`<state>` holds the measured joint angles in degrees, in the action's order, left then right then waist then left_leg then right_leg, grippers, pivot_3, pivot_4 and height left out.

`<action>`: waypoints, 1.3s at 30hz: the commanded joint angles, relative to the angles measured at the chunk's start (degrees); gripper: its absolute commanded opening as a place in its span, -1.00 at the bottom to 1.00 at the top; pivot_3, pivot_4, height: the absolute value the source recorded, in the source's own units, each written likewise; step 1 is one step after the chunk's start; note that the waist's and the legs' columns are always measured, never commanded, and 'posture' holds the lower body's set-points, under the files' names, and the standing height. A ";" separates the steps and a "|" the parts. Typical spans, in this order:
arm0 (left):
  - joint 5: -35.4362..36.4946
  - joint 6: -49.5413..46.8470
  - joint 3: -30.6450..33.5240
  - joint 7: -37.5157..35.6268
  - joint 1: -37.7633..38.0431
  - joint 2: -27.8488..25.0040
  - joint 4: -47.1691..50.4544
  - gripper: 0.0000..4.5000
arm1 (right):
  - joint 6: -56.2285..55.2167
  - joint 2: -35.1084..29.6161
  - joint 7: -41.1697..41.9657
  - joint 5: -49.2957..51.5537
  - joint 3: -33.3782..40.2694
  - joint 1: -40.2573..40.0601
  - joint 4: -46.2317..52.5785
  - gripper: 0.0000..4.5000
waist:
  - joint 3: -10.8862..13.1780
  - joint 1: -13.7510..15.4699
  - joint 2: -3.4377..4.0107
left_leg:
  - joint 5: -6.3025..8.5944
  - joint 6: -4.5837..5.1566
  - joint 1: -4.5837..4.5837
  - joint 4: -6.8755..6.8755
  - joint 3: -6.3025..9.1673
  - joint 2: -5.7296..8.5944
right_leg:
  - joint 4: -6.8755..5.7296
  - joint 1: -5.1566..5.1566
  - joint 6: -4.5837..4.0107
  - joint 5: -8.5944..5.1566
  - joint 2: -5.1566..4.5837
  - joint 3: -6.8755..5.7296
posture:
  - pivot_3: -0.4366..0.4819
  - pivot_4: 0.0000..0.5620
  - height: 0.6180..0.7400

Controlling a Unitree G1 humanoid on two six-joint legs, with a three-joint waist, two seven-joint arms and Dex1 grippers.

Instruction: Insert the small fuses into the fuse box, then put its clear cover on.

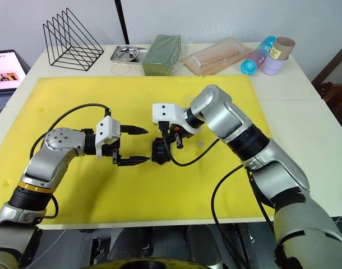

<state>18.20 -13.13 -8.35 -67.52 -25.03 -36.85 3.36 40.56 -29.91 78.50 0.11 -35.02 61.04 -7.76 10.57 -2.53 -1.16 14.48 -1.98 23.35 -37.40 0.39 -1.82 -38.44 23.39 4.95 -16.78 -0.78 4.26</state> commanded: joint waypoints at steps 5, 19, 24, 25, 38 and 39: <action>0.35 0.58 0.51 -0.20 0.01 -0.05 1.60 1.00 | 1.98 0.44 -0.76 0.48 0.89 -0.56 2.42 -0.71 | 0.01 -0.02 0.01 | 0.00 0.00 0.02 0.00 0.00 0.00 | 0.00 0.03 0.00 0.00 0.00 0.00 | -0.05 -0.47 1.00; 0.54 -0.65 0.50 0.29 0.33 0.02 2.89 1.00 | 3.73 -1.00 -1.34 1.85 3.27 0.36 4.94 -0.56 | 0.02 0.01 0.01 | 0.00 0.00 0.04 0.00 0.00 0.00 | -0.01 0.05 0.00 0.00 -0.02 0.00 | -0.05 -0.47 1.00; 0.58 -0.92 0.60 0.27 0.10 0.04 2.88 1.00 | 5.15 -2.18 -1.24 3.03 4.83 0.94 6.79 -0.56 | 0.02 0.02 0.02 | 0.00 0.00 0.04 0.01 0.00 0.00 | -0.01 0.06 0.00 0.00 -0.02 0.00 | -0.05 -0.47 1.00; 0.58 -0.95 0.62 0.26 0.10 0.03 2.89 1.00 | 5.36 -2.31 -1.26 3.22 4.98 1.02 7.04 -0.56 | 0.02 0.02 0.02 | 0.00 0.00 0.04 0.01 0.00 0.00 | 0.00 0.05 0.00 0.00 -0.02 0.00 | -0.05 -0.47 1.00; 0.67 -1.46 0.96 -0.14 -0.50 -0.44 2.62 1.00 | 8.08 0.09 -8.35 7.87 10.95 -3.46 9.27 -0.99 | 0.02 0.02 0.01 | 0.00 0.00 0.06 0.01 0.00 0.00 | 0.01 0.05 0.00 0.00 -0.02 0.01 | -0.05 -0.47 1.00; 0.68 -1.49 0.97 -0.16 -0.52 -0.47 2.60 1.00 | 8.42 0.25 -8.83 8.31 11.26 -4.09 9.68 -0.99 | 0.02 0.02 0.01 | 0.00 0.00 0.06 0.01 0.00 0.00 | 0.01 0.06 0.00 0.00 -0.02 0.01 | -0.05 -0.47 1.00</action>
<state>18.15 -14.72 -8.28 -67.50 -24.86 -36.96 4.70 48.67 -30.11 70.60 7.22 -26.16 56.69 -0.34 10.59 -2.51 -1.14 14.48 -1.98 23.40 -37.39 0.38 -1.82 -38.44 23.45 4.95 -16.78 -0.81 4.27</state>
